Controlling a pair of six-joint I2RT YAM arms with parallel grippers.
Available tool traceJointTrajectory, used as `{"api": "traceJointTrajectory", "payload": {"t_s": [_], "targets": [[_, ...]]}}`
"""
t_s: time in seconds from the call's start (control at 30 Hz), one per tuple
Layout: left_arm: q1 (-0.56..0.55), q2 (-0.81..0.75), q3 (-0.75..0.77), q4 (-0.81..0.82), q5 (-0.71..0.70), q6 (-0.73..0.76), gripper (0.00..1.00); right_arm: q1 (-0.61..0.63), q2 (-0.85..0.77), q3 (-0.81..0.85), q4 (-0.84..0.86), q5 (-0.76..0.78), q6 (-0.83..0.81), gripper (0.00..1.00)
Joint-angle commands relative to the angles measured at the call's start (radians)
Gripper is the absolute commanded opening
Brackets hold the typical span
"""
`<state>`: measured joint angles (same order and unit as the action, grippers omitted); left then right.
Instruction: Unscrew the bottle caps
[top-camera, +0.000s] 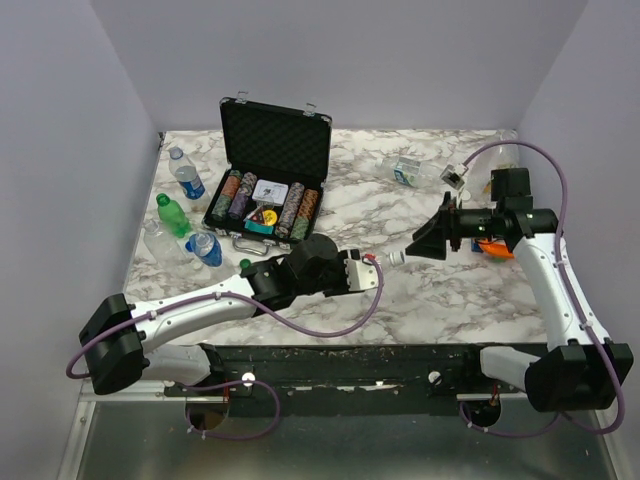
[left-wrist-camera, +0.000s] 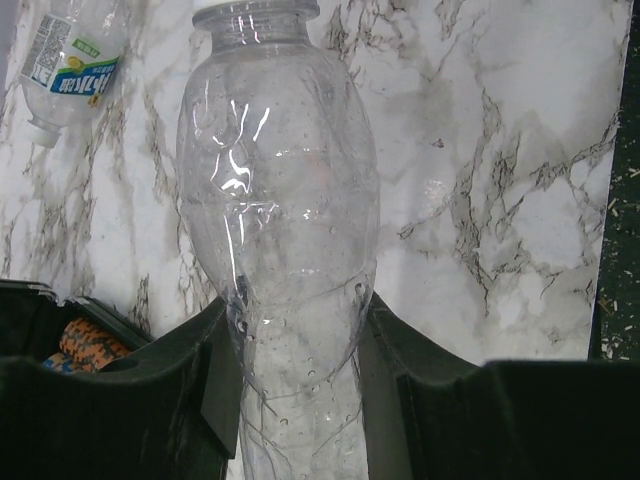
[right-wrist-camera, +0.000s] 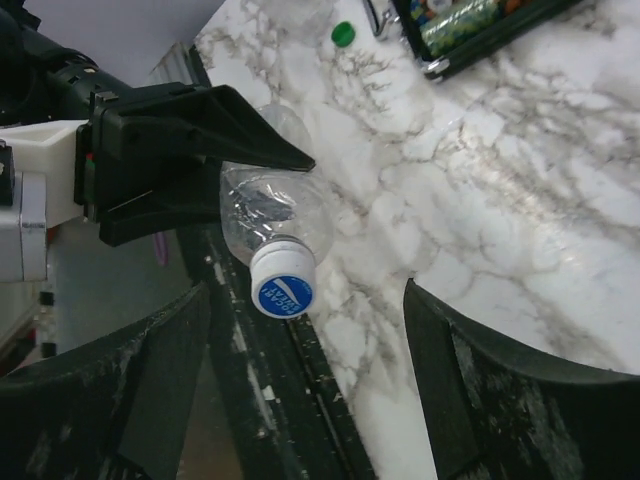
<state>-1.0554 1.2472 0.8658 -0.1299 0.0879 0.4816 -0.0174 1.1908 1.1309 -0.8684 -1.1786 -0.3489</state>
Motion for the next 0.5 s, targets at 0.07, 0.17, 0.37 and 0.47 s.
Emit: {"api": "traceJointTrajectory", "payload": {"t_s": [0.07,0.17,0.37,0.47], "targets": [[0.003,0.009,0.029,0.003,0.009,-0.058,0.02,0.086,-0.019,-0.014,0.049,0.135,0.264,0.76],[0.003,0.018,0.041,-0.007,0.0,-0.07,0.02,0.109,0.012,-0.017,0.022,0.152,0.258,0.73],[0.003,0.028,0.048,-0.01,-0.013,-0.08,0.02,0.158,0.019,-0.048,0.026,0.151,0.261,0.68],[0.005,0.024,0.048,-0.008,-0.014,-0.083,0.02,0.169,0.032,-0.042,0.023,0.149,0.261,0.65]]}}
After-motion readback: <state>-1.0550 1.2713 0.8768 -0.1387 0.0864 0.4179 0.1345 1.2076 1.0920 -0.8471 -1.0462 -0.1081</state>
